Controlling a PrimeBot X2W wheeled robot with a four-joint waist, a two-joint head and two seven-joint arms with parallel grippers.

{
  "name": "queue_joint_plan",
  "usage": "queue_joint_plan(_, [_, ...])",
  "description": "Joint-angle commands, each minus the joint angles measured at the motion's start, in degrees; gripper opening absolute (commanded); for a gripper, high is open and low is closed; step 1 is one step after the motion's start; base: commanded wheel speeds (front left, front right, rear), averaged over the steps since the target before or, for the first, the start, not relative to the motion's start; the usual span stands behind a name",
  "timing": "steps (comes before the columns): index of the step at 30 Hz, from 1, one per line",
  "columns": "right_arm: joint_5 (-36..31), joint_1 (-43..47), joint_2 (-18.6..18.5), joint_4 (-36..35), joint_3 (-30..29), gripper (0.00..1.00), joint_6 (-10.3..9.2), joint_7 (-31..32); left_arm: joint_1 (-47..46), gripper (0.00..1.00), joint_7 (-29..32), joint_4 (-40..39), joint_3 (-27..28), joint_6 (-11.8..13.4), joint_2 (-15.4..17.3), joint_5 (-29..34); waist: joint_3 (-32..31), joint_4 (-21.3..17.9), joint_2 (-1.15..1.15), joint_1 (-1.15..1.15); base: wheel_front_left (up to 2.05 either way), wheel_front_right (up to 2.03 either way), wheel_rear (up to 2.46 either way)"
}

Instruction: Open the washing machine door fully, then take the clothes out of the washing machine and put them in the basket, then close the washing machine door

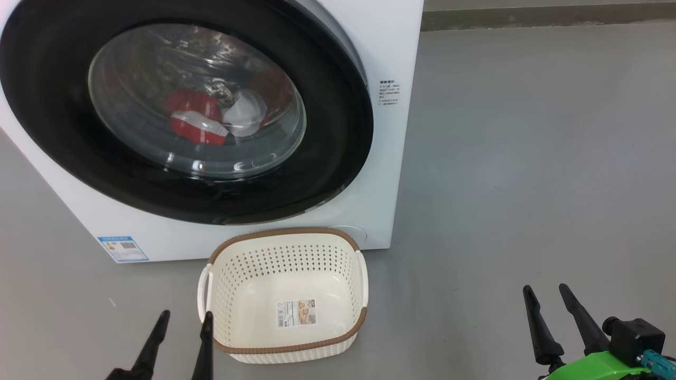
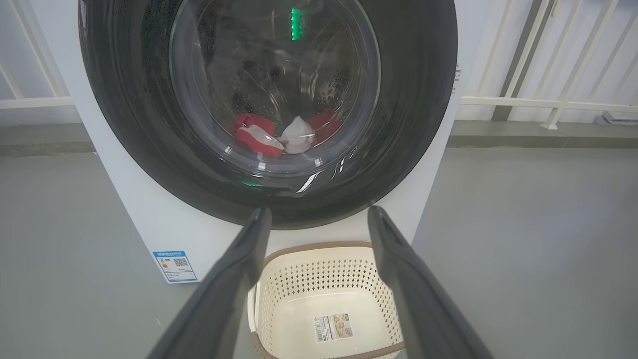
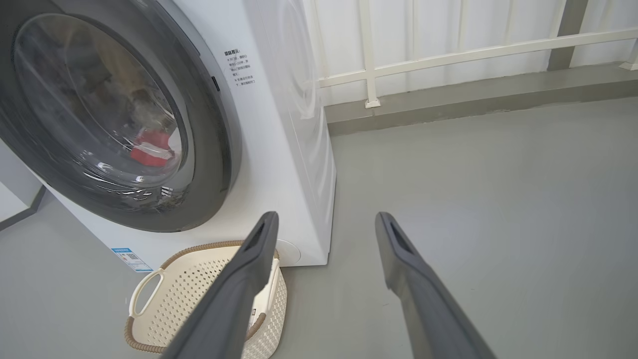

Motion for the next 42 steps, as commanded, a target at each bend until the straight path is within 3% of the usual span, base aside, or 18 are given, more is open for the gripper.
queue_joint_plan(1, [-1.72,0.03,-0.75,-1.57,1.14,1.0,0.36,-1.05,-0.22,1.0,-0.99,-1.05,2.11,-0.35,0.6,1.93,0.02,-0.01,0.0,0.0,0.0,0.0,0.0])
queue_joint_plan(20, [-1.87,0.29,-0.13,-2.5,0.19,1.0,0.36,-1.28,-0.51,1.0,-1.23,-0.98,2.55,-1.25,0.46,0.8,0.2,-0.1,0.0,0.0,0.0,0.0,0.0])
queue_joint_plan(21, [-1.36,0.15,-0.03,-2.56,0.46,0.69,0.36,-1.28,-0.57,1.0,-1.23,-1.12,2.43,-1.26,0.46,0.59,0.3,-0.06,0.0,0.0,0.0,0.0,0.0])
queue_joint_plan(22, [-0.84,-0.11,0.07,-2.71,0.71,0.3,0.36,-1.28,-0.63,1.0,-1.23,-1.28,2.36,-1.27,0.45,0.4,0.49,-0.06,0.0,0.0,0.0,0.0,0.0])
queue_joint_plan(23, [-0.2,-0.56,0.17,-3.0,0.95,0.04,0.36,-1.28,-0.78,1.0,-1.23,-1.47,2.31,-1.28,0.45,0.27,0.86,-0.05,0.0,0.0,0.0,0.0,0.0])
queue_joint_plan(24, [0.39,-1.06,0.23,-3.16,1.35,0.0,0.36,-1.28,-0.95,1.0,-1.23,-1.61,2.27,-1.29,0.45,0.14,1.04,-0.03,0.0,0.0,0.0,0.0,0.0])
queue_joint_plan(32, [6.23,-8.37,0.74,-4.74,2.73,0.0,0.36,-1.28,-3.01,1.0,-1.23,-2.81,1.52,-1.39,0.45,-1.4,4.31,0.44,0.0,0.0,0.0,0.0,0.0])
queue_joint_plan(42, [13.77,-23.74,-0.45,-4.18,4.11,0.0,0.36,-1.28,-7.29,1.0,-1.23,-3.91,-0.06,-1.75,0.45,-3.49,9.69,3.67,0.0,0.0,0.0,0.0,0.0])
